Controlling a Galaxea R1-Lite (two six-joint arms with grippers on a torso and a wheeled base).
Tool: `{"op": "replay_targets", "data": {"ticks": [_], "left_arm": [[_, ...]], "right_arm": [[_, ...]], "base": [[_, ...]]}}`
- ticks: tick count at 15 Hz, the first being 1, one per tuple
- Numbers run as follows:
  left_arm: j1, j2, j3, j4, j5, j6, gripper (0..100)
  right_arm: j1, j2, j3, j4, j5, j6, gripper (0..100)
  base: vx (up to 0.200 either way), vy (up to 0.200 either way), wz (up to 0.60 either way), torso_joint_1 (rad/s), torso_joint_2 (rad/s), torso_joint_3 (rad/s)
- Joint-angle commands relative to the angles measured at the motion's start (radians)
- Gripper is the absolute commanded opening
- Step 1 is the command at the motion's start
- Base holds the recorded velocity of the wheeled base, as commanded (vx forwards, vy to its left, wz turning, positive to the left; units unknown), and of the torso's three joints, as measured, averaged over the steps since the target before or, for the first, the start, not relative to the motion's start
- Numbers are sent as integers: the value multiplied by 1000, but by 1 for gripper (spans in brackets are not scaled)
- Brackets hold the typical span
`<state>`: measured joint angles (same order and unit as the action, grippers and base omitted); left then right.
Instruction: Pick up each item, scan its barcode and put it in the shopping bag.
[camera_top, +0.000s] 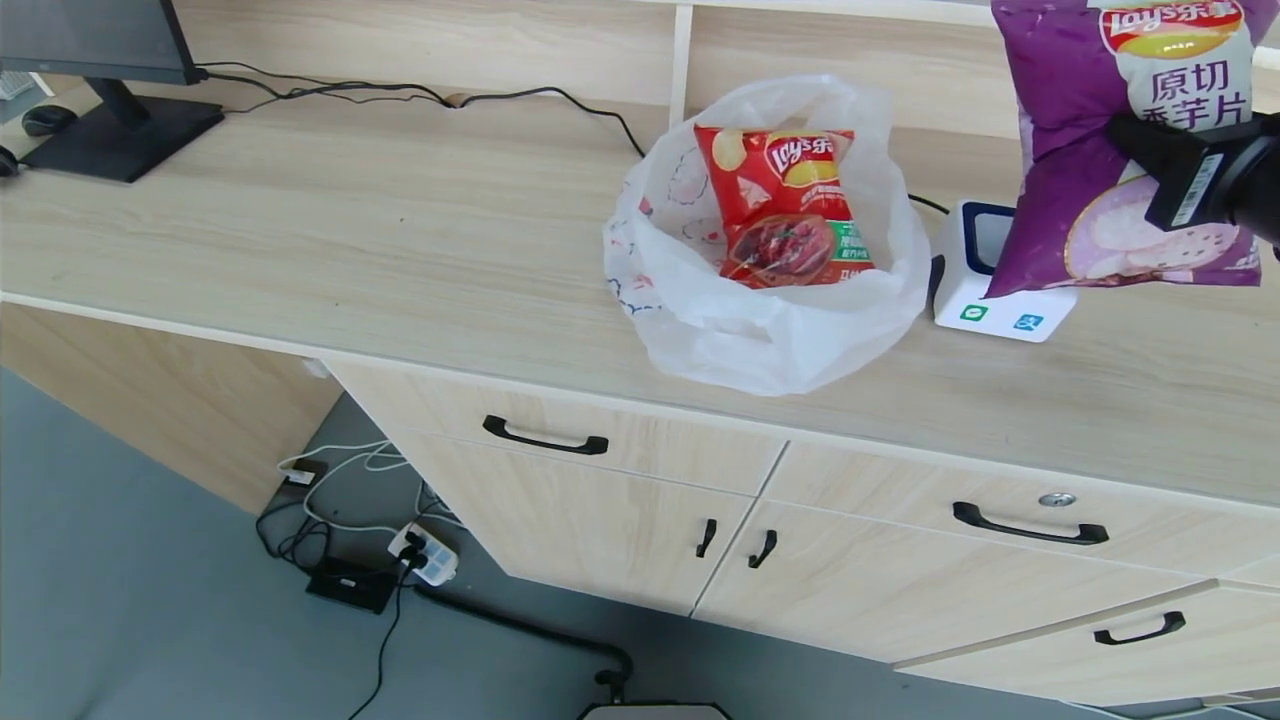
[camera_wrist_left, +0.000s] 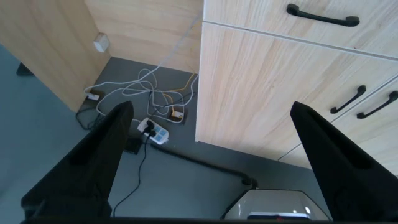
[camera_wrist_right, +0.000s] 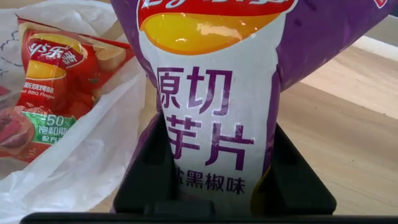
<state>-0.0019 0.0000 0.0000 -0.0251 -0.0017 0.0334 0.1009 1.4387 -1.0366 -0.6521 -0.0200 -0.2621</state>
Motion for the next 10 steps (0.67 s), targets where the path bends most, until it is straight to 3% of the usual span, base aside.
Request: {"op": "replay_targets", "data": {"ticks": [1,10], "left_arm": [[0,2,0,-1,0,0,100],[0,2,0,-1,0,2,100]], "right_arm": [[3,55,-46,-4,2,4,0],[2,100,-83,-4,6,6,0]], "base": [[0,0,0,0,0,0],[0,0,0,0,0,0]]}}
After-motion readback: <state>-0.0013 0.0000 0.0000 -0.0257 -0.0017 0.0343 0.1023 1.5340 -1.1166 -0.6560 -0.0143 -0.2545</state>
